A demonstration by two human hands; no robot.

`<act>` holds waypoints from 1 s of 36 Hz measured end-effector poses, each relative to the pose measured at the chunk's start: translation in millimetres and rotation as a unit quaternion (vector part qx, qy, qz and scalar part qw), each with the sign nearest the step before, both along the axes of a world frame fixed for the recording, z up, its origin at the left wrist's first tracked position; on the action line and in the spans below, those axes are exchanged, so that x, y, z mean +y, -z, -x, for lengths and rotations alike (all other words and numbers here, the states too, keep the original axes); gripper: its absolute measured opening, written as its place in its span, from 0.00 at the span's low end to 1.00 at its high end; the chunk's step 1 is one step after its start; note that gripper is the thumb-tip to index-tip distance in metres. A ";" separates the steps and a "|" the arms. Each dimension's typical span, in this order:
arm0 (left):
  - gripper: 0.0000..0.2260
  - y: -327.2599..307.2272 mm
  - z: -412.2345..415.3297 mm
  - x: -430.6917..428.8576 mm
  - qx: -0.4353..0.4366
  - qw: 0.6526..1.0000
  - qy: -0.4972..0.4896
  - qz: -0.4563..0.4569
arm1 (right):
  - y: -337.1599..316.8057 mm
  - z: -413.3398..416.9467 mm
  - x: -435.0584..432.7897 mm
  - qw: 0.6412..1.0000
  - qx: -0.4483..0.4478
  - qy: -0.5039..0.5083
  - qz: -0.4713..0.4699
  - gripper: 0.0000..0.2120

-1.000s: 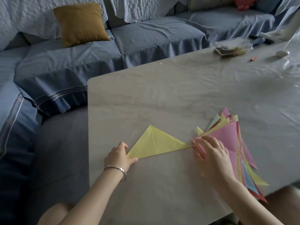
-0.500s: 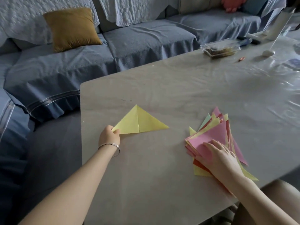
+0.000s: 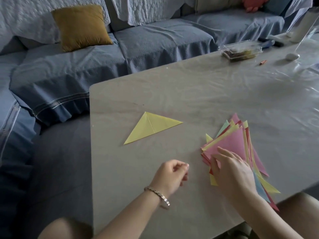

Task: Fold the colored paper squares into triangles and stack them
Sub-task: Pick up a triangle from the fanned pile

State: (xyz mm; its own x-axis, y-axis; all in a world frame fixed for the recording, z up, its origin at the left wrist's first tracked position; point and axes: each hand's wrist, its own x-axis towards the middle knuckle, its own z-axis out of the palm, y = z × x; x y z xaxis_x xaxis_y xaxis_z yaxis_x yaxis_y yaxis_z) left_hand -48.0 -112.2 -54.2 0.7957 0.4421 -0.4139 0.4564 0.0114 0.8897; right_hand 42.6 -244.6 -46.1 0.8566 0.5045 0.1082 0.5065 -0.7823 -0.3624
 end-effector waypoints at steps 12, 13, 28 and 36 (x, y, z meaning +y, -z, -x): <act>0.05 13.8 20.2 14.4 0.018 0.987 0.029 -0.156 | 19.6 -32.2 -13.5 0.967 0.166 0.169 0.097 0.33; 0.05 14.1 22.4 16.1 0.020 0.986 0.026 -0.162 | 19.7 -35.0 -13.1 0.962 0.183 0.182 0.085 0.35; 0.08 21.8 39.3 25.4 0.054 0.984 -0.006 -0.168 | 17.7 -34.4 -19.0 0.958 0.184 0.122 -0.183 0.18; 0.06 9.9 24.6 2.0 0.039 0.975 -0.124 0.181 | 24.2 0.0 9.5 0.922 0.216 0.026 -0.321 0.15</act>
State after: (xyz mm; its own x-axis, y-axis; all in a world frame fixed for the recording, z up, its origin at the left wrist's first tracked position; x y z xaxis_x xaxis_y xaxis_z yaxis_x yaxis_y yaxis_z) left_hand -72.6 -110.2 -64.2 0.6418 0.4313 -0.6341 0.4664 0.4369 0.7692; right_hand 42.7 -235.1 -70.3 0.9112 0.4117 0.0140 0.1748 -0.3558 -0.9181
